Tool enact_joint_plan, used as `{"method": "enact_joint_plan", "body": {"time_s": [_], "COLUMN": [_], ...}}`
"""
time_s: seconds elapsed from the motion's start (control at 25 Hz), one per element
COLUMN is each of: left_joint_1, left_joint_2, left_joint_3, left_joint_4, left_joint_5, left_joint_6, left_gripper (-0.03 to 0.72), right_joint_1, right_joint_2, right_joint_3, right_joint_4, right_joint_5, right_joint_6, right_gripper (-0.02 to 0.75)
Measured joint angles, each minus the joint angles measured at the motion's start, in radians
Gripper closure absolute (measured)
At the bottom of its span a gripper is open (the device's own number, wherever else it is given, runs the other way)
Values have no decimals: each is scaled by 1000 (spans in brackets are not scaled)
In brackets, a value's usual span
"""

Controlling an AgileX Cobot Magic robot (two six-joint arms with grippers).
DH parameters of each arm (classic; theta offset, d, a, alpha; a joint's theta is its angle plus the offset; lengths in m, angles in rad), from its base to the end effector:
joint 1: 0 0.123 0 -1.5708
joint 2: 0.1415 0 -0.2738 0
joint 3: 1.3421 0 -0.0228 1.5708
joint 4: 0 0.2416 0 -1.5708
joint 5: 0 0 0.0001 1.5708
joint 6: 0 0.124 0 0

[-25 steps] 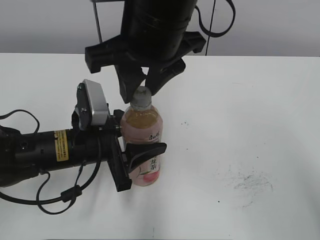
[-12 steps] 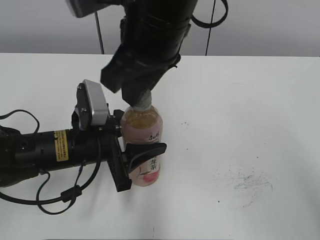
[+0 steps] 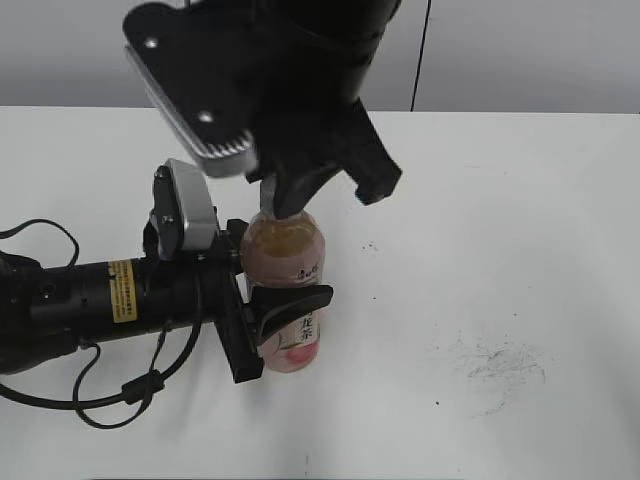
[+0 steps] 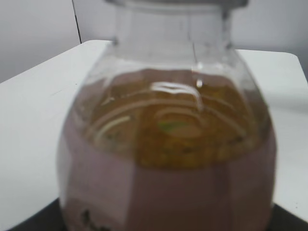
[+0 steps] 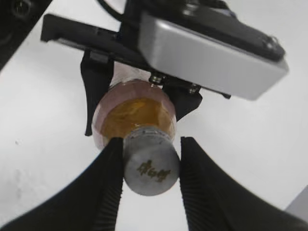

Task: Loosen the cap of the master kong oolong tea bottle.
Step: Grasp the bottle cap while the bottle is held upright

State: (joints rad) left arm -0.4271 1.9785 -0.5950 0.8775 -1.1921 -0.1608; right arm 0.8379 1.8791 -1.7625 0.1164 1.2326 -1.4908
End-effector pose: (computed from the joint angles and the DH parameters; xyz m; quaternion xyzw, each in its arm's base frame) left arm 0.2488 -0.2106 0.1059 0.4668 0.6161 -0.3556 0.5254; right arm 0.2567 0.3055 0.2679 -0.9019 0.3997 0.0049 0.1638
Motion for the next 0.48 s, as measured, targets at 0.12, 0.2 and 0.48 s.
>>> {"method": "enact_joint_plan", "body": {"time_s": [0.12,0.2,0.48], "left_joint_1": [0,0,1], "left_joint_2": [0,0,0], "left_joint_3": [0,0,0], "left_joint_4": [-1,-3,-6], "left_joint_5": [0,1,1], "left_joint_6": [-2,-5,-9], "left_gripper": [303,303,303], "right_joint_1": [0,0,-2], "right_joint_2": [-1,-1,-1], "right_joint_3": [0,0,0], "right_joint_4": [6,6,5], "right_joint_5": [3,4,4], "right_joint_6": [-330,-512,-1026], "right_gripper": [465,465,468]}}
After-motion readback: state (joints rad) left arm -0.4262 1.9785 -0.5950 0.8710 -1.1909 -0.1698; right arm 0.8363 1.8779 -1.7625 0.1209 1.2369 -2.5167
